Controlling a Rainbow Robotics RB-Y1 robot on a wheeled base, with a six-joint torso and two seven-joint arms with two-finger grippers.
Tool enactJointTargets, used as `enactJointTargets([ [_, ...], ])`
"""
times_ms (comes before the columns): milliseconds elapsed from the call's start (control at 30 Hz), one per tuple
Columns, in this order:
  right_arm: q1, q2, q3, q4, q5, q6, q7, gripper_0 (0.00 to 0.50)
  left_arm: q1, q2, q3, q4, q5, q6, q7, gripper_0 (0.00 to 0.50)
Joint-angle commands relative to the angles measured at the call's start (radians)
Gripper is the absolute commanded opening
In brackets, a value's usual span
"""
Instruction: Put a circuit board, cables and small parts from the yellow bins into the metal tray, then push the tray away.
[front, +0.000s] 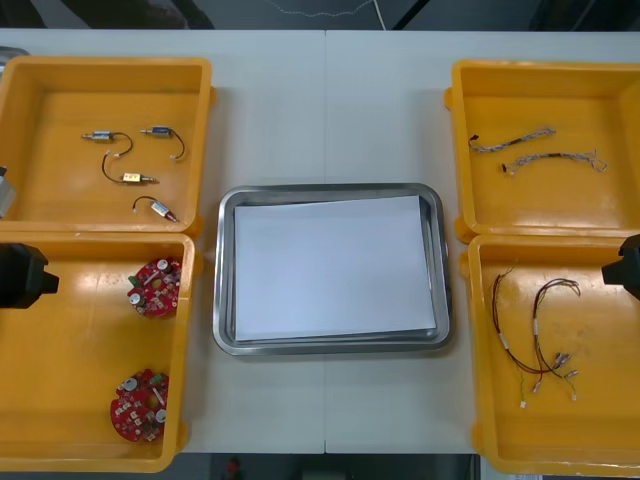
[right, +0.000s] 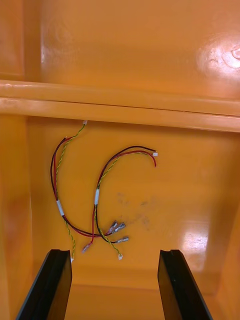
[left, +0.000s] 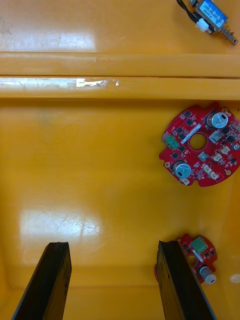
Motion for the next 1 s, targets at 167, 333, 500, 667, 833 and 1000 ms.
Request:
enactJointTargets([
  [167, 0.013, -0.033, -0.003, -0.023, -0.007, 0.003, -0.008, 0.500, 0.020, 0.039, 0.028, -0.030, 0.007, 0.006, -0.076, 0.500],
  [333, 0.013, -0.033, -0.003, -0.023, -0.007, 0.003, -0.008, 0.500, 0.020, 0.039, 0.028, -0.030, 0.007, 0.006, -0.076, 0.500],
  [500, 0.013, -0.033, -0.003, -0.023, -0.007, 0.003, -0.008, 0.500, 0.020, 0.039, 0.028, -0.030, 0.007, 0.006, -0.076, 0.500],
  [667, 0.009, -0.036, -0.006, -0.023, -0.007, 0.003, -0.008, 0.500, 0.045, 0.012, 0.009, -0.009, 0.009, 0.006, -0.076, 0.500],
  [833, 0.036, -0.041, -0.006, -0.024, -0.018, 0.003, 0.000, 0.500, 0.043, 0.005, 0.008, -0.004, 0.013, 0.006, -0.079, 0.500],
  [1000, 0.093, -0.041, -0.006, -0.024, -0.022, 0.003, 0.001, 0.500, 0.045, 0.016, -0.012, -0.007, 0.028, 0.006, -0.122, 0.500],
])
